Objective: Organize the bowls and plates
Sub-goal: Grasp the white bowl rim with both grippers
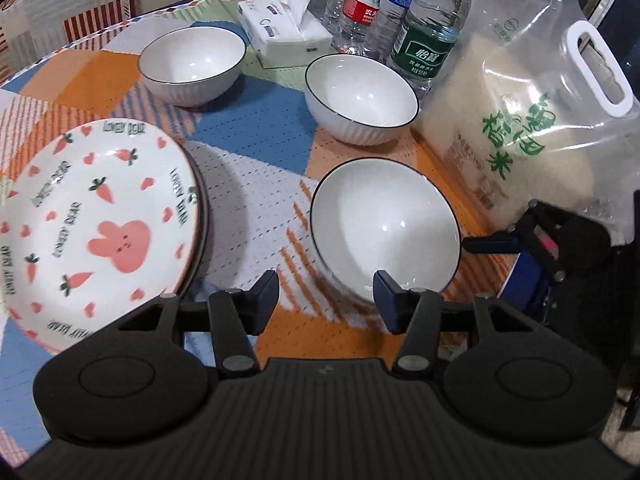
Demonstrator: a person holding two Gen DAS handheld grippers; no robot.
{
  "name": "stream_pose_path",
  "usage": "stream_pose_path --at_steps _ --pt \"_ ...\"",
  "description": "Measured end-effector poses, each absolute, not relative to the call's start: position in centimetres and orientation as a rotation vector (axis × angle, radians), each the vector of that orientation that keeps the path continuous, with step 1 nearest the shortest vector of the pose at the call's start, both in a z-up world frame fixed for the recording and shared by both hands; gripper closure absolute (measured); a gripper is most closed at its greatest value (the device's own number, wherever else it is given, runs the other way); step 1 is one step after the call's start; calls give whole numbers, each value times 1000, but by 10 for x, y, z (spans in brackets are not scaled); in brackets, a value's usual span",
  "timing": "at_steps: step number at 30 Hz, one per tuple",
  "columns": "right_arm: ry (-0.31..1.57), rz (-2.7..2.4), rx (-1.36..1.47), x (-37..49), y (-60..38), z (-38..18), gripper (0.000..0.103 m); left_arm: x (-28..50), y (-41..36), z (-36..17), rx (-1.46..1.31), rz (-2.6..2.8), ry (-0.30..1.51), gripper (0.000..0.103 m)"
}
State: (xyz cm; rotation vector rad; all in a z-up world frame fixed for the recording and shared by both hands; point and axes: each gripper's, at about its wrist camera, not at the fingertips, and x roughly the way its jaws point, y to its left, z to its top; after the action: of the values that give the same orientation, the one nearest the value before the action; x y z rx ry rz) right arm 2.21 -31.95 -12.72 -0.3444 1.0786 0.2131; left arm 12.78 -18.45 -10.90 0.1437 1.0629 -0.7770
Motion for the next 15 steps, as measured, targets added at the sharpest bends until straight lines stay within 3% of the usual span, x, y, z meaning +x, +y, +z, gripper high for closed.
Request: stream_pose_path --at_steps 11,15 --pt "979 183 -221 49 -340 -153 6 141 -200 -137 33 -770 1107 55" --pt "914 233 -247 50 -335 -156 5 141 -202 -143 29 -775 1134 74"
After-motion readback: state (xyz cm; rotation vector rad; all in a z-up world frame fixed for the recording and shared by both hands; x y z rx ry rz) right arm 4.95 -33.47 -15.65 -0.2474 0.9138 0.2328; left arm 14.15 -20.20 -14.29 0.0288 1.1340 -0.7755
